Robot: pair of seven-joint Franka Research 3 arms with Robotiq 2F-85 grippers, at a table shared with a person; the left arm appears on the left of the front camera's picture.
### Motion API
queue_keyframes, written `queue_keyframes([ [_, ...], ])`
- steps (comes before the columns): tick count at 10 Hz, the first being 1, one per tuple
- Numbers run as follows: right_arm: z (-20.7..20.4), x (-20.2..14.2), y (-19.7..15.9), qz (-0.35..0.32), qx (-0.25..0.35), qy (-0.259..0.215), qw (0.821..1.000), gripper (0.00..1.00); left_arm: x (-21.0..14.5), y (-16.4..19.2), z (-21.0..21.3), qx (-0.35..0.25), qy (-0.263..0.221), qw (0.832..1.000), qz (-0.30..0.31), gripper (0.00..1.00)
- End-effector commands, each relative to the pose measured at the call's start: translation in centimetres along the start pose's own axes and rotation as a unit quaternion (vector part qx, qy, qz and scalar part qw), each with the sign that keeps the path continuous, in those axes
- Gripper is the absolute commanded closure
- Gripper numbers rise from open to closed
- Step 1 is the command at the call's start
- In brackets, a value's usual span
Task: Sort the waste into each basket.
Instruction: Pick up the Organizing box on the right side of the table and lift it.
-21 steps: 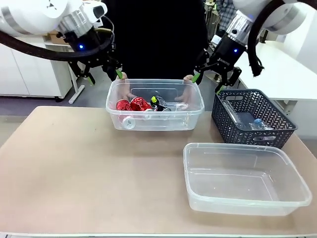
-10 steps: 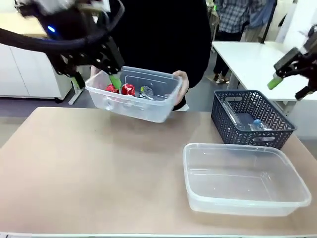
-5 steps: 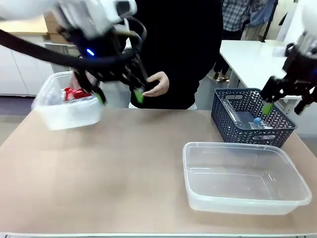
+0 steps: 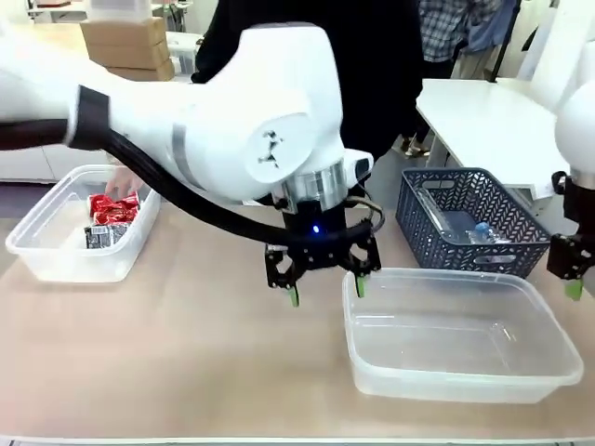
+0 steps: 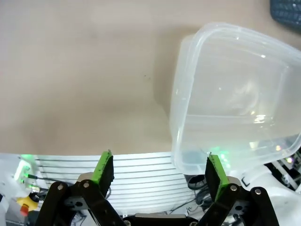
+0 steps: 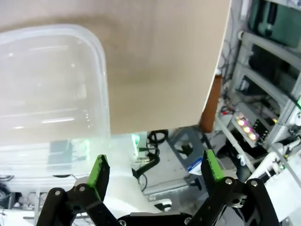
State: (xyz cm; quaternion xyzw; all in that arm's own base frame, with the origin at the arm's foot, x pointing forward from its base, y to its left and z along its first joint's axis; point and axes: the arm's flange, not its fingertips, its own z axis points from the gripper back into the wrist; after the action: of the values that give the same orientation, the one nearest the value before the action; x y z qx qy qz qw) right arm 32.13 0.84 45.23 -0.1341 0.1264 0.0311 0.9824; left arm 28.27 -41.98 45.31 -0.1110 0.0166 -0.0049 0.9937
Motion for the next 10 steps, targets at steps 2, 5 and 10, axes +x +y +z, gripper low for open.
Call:
queue_keyframes([
  [2,-0.3,0.6,2.5,0.116,0.016,0.003,0.993,0.00,0.0,0.0,0.0,0.000,0.000,1.000,0.000,0.00],
  [5,-3.8,-0.5,4.8,0.183,0.042,0.077,0.979,0.00,0.2,-2.8,-4.0,-0.003,-0.071,0.997,0.027,0.00],
  [10,-10.0,-2.5,3.2,0.111,0.061,0.131,0.983,0.00,0.1,-5.6,-8.1,0.022,-0.075,0.997,0.010,0.00],
])
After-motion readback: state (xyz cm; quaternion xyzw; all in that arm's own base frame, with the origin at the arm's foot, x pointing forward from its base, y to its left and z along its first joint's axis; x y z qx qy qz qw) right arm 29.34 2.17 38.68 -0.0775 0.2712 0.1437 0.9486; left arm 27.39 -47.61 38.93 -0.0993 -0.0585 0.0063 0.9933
